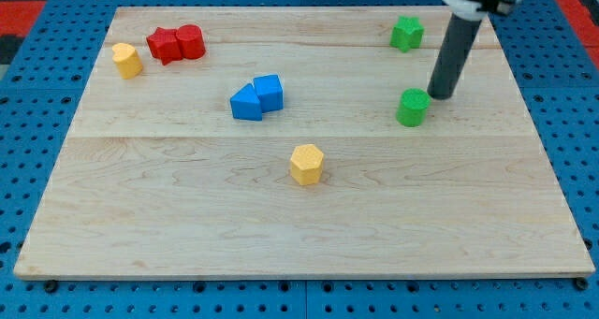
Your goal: Drag the green circle towards the top center of the board
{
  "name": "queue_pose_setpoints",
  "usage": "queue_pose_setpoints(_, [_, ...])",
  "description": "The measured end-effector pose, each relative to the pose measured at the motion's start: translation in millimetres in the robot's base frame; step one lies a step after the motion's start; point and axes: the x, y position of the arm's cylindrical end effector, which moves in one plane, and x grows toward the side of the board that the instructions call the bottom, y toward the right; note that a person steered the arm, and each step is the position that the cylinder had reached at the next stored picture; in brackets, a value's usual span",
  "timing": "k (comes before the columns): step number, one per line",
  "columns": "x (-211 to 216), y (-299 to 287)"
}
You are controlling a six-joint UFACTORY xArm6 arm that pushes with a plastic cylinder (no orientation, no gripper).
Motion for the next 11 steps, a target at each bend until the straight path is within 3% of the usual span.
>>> queue_pose_setpoints(1, [39.9, 39.8])
queue_pose_setpoints(2, [67.9, 34.4])
queue_pose_setpoints(3, [67.9, -22.4])
queue_pose_setpoints(5, [1.7, -49.3])
queue_pose_setpoints(6, [-15.8, -55.9])
queue_pose_setpoints(7, [4.3, -76.8])
queue_pose_setpoints(8, [-21.4, -97.7])
queue_pose_setpoints(10, [-55.6, -68.5])
queue_pose_setpoints(11, [-8.5, -79.5])
